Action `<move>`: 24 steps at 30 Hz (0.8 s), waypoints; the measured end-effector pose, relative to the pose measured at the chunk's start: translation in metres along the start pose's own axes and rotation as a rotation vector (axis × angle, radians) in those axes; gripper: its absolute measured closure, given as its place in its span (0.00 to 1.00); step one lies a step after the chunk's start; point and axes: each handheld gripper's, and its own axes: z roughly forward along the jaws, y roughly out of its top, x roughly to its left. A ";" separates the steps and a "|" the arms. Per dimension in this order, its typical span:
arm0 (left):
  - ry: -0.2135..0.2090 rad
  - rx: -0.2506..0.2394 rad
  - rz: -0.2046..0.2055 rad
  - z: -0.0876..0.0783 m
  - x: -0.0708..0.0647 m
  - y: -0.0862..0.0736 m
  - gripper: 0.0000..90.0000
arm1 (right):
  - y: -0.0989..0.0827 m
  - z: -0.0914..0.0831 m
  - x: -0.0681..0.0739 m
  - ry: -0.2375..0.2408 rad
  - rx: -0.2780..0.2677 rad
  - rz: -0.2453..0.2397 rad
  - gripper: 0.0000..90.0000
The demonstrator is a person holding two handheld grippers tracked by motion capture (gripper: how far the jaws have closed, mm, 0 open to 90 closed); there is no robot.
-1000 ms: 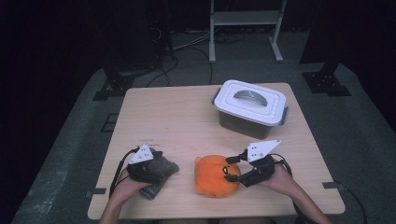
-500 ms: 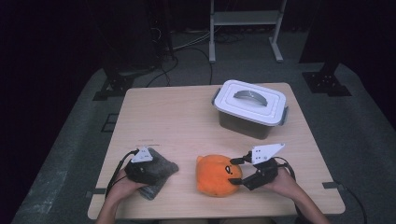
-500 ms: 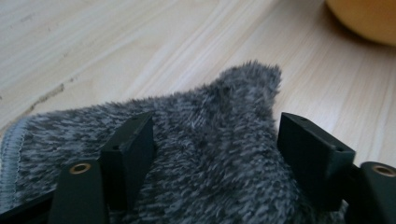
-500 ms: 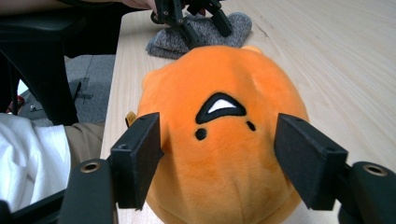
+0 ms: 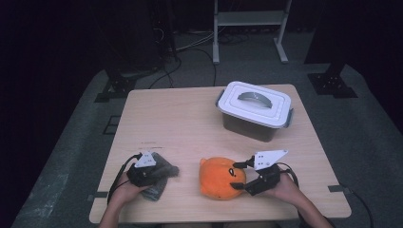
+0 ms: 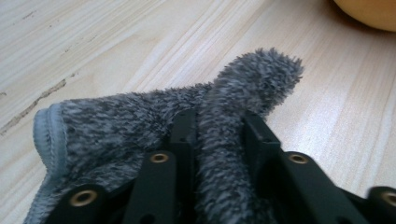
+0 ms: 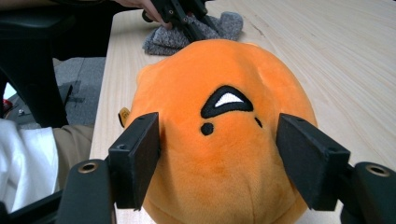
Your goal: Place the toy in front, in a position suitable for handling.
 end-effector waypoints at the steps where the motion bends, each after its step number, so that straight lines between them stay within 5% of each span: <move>1: 0.000 0.000 0.000 0.000 0.000 0.000 0.80 | 0.000 0.000 0.000 0.000 0.000 0.000 0.34; 5: -0.027 -0.044 -0.023 -0.003 0.002 -0.002 0.84 | -0.001 0.000 -0.001 -0.002 -0.003 0.007 0.34; 8: -0.058 -0.116 -0.056 -0.009 0.001 0.003 0.84 | -0.001 0.001 -0.001 -0.005 -0.004 0.007 0.34; 9: -0.091 -0.179 -0.064 -0.014 -0.002 0.011 0.84 | 0.000 0.001 -0.001 -0.005 -0.005 0.008 0.34; 12: -0.125 -0.239 -0.046 -0.018 -0.010 0.025 0.84 | 0.000 0.003 -0.001 -0.007 -0.005 0.020 0.34; 15: -0.181 -0.271 -0.006 -0.018 -0.023 0.046 0.84 | 0.002 0.006 -0.001 -0.012 -0.004 0.021 0.34; 18: -0.256 -0.275 0.092 -0.010 -0.047 0.079 0.84 | 0.007 0.010 0.000 -0.027 0.011 0.004 0.34; 24: -0.329 -0.297 0.187 0.002 -0.073 0.111 0.83 | 0.010 0.014 -0.002 -0.033 0.008 0.009 0.34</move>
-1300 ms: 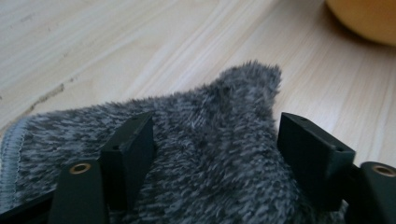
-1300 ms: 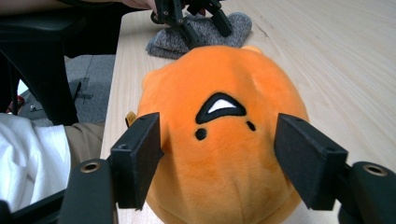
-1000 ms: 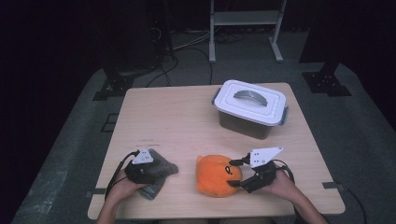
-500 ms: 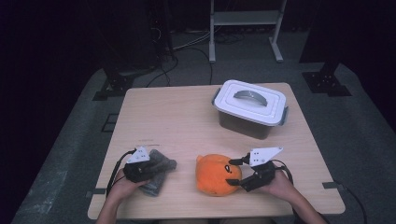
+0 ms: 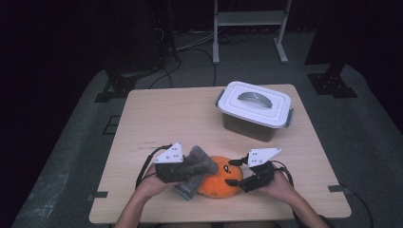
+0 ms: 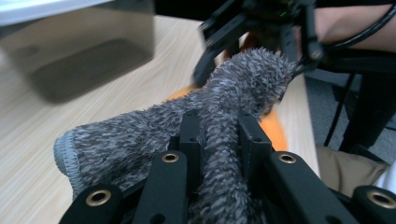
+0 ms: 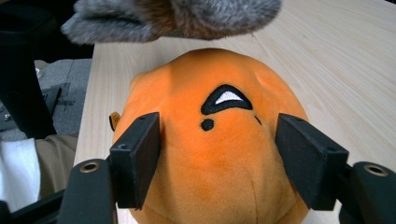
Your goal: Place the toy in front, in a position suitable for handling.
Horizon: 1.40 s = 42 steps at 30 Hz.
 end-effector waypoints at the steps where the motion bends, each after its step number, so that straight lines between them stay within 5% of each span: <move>1: 0.000 0.000 0.000 0.000 0.000 0.000 0.83 | 0.000 0.000 0.000 0.000 0.000 0.000 0.34; 8: -0.034 0.021 -0.008 0.017 -0.001 -0.012 0.83 | 0.000 0.003 0.000 -0.002 0.000 -0.004 0.34; 20: -0.002 0.056 -0.054 -0.002 0.004 -0.033 0.83 | -0.002 0.000 0.003 -0.008 -0.003 -0.011 0.34; 27: -0.015 0.019 -0.014 0.000 -0.003 -0.020 0.83 | 0.000 0.003 0.002 -0.019 0.001 -0.005 0.33; 31: -0.012 0.044 0.027 0.006 -0.006 -0.014 0.83 | 0.005 0.008 0.004 -0.033 0.002 -0.009 0.33; 42: 0.041 0.082 -0.045 -0.012 0.012 -0.038 0.83 | 0.000 0.004 -0.002 -0.022 -0.004 0.022 0.33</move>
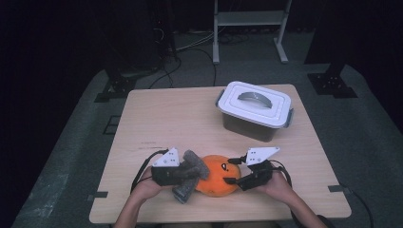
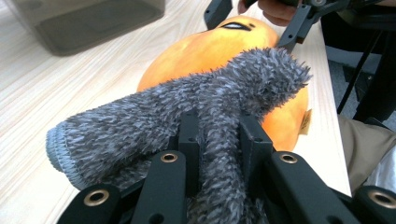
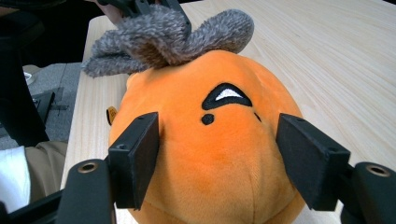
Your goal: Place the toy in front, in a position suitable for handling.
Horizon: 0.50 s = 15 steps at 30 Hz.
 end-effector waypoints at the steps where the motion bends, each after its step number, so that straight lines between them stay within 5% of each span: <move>1: -0.011 -0.018 0.004 0.001 -0.003 0.004 0.83 | 0.000 0.001 0.000 -0.003 0.001 0.003 0.33; 5: -0.062 -0.059 0.025 0.005 -0.010 0.013 0.83 | 0.003 0.003 0.001 -0.011 0.002 0.000 0.33; 7: -0.080 -0.033 0.081 0.014 -0.021 0.022 0.82 | 0.005 0.005 0.003 -0.022 0.009 -0.014 0.33; 15: -0.034 -0.004 0.039 0.006 -0.006 0.005 0.83 | 0.002 0.001 -0.001 -0.024 0.011 0.015 0.33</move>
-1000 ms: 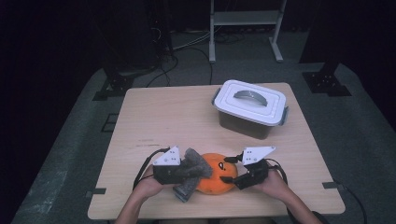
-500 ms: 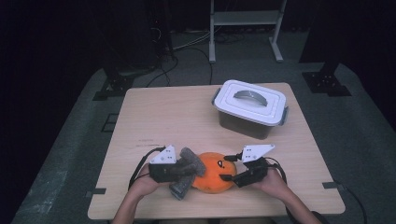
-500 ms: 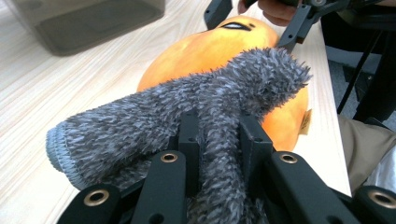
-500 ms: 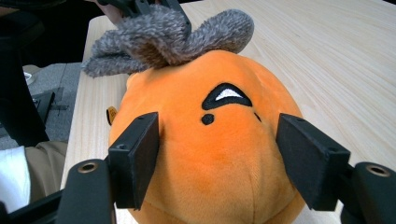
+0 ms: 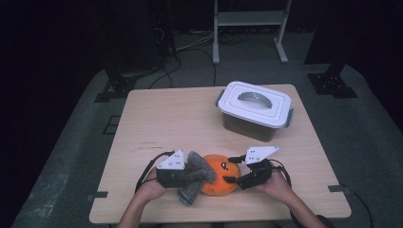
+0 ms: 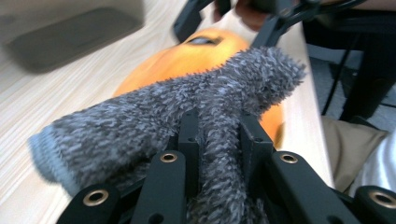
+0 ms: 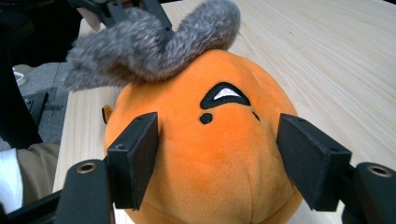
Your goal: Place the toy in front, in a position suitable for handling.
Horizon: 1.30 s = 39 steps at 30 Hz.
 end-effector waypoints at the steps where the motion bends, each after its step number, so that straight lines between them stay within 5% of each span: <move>1: 0.000 0.000 0.000 0.000 0.000 0.000 0.83 | 0.000 0.000 0.000 0.000 0.000 0.000 0.33; 4: 0.010 0.001 -0.017 -0.004 0.003 -0.004 0.83 | -0.001 0.000 -0.003 0.005 -0.006 0.013 0.33; 15: -0.098 -0.025 0.060 0.011 -0.015 0.010 0.81 | 0.000 0.001 0.002 -0.005 0.016 -0.009 0.32; 21: -0.066 -0.002 0.042 0.005 -0.006 0.002 0.82 | -0.004 -0.002 0.000 0.004 0.012 0.002 0.33; 25: -0.011 0.013 -0.006 -0.008 0.008 -0.011 0.82 | -0.004 -0.003 -0.001 0.005 0.020 0.000 0.33; 27: -0.016 0.006 -0.019 -0.009 0.009 -0.013 0.82 | -0.004 -0.003 0.000 0.003 0.023 -0.002 0.33; 30: -0.033 -0.014 -0.009 -0.007 0.006 -0.009 0.82 | -0.001 -0.001 0.001 0.000 0.032 -0.006 0.33; 33: -0.080 -0.043 0.046 0.003 -0.006 0.008 0.82 | 0.003 0.002 0.005 -0.010 0.028 -0.003 0.33; 35: -0.083 -0.019 0.083 0.010 -0.012 0.014 0.82 | 0.005 0.004 0.008 -0.017 0.033 -0.014 0.33; 39: -0.072 -0.003 0.061 0.010 -0.008 0.009 0.82 | 0.004 0.000 0.006 -0.009 0.032 -0.024 0.33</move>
